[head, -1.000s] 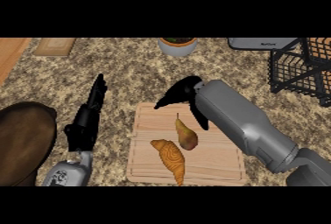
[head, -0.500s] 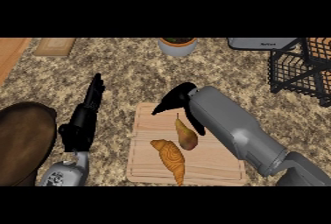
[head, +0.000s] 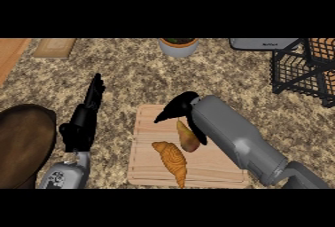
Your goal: Pick the pear from the cutting board and place it in the tiered basket
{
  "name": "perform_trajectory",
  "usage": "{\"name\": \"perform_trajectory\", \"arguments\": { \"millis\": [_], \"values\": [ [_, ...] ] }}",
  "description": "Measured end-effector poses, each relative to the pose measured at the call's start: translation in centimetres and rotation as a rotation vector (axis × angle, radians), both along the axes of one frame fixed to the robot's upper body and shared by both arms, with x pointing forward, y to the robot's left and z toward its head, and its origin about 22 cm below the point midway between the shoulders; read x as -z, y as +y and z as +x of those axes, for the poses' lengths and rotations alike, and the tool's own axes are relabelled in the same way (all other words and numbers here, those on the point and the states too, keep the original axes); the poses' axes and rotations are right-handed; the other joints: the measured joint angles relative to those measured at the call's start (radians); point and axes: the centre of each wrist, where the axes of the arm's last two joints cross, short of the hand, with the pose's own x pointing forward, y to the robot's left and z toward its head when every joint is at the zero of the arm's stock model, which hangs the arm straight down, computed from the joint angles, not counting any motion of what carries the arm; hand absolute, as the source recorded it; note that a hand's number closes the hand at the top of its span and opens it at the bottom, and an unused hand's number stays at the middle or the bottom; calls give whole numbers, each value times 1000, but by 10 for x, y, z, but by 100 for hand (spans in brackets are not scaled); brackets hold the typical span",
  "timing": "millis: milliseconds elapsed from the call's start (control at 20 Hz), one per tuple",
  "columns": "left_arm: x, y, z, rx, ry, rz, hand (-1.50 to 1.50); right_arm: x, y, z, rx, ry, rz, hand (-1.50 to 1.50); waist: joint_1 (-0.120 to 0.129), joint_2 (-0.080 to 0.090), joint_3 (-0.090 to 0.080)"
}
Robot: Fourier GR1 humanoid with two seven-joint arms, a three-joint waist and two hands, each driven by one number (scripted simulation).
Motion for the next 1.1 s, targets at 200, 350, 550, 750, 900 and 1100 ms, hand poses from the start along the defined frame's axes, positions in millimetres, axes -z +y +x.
{"name": "perform_trajectory", "arguments": {
  "millis": [200,350,550,750,900,1100],
  "values": [
    [1,-6,-1,6,4,2,0,9,-5,-2,11,17,10,-150,1,0,0],
    [2,-2,2,4,7,4,0,12,-7,-3,32,29,21,-150,-1,0,0],
    [6,-2,-3,7,0,3,0,14,-9,-1,55,16,60,150,3,-2,1],
    [1,-2,-1,8,7,0,0,19,-11,-8,5,-37,122,150,-2,-4,-1],
    [0,-1,-2,1,3,1,0,28,-27,-8,81,-109,93,150,-8,-6,-1],
    [4,8,-4,-45,18,5,0,29,-105,14,442,-285,-95,150,-60,-16,-2]
  ]
}}
